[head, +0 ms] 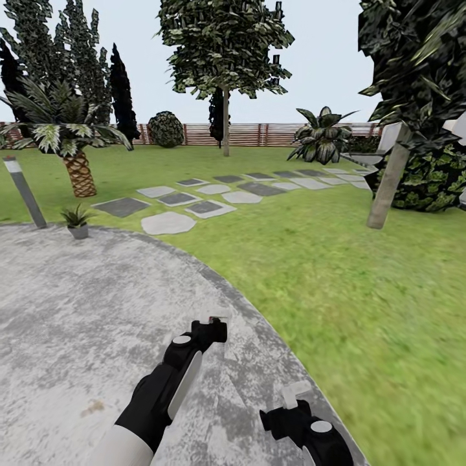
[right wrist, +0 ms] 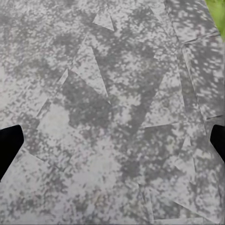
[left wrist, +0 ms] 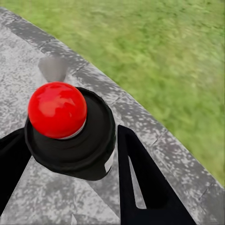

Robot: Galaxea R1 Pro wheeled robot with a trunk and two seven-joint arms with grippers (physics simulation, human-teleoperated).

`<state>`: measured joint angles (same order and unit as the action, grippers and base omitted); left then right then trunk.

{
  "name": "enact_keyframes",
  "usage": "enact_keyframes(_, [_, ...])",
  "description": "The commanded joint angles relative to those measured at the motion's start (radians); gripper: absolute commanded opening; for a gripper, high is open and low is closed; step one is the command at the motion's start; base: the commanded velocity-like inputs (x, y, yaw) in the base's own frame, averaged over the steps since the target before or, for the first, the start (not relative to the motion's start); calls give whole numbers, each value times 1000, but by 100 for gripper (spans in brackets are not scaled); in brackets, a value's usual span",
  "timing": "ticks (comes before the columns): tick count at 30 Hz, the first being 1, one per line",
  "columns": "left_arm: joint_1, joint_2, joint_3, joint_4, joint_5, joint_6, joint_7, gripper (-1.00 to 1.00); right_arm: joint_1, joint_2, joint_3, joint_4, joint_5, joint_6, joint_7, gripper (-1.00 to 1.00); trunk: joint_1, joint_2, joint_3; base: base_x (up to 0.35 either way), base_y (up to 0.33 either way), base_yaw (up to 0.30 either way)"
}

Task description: Pick up the pesticide atomizer in the garden and spray insectifuge to fully cover both potted plants in the garden.

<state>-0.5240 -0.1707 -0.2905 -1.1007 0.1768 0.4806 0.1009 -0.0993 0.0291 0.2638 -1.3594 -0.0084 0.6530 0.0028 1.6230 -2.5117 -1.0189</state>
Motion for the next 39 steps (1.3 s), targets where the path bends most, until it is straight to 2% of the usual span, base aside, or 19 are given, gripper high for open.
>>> enact_keyframes(1, [-1,0,-2,-1,10,4,9,-100,0,0,1,-1,-1,5,0,100,0,0,-1,336,0,0])
enact_keyframes(16, [-1,7,1,-1,9,7,12,-100,0,-1,-4,-7,-2,5,-4,100,0,0,-1,336,0,8])
enact_keyframes(39, [-1,7,-2,1,12,7,12,-100,0,3,5,-6,-2,4,-4,100,0,0,-6,336,0,241])
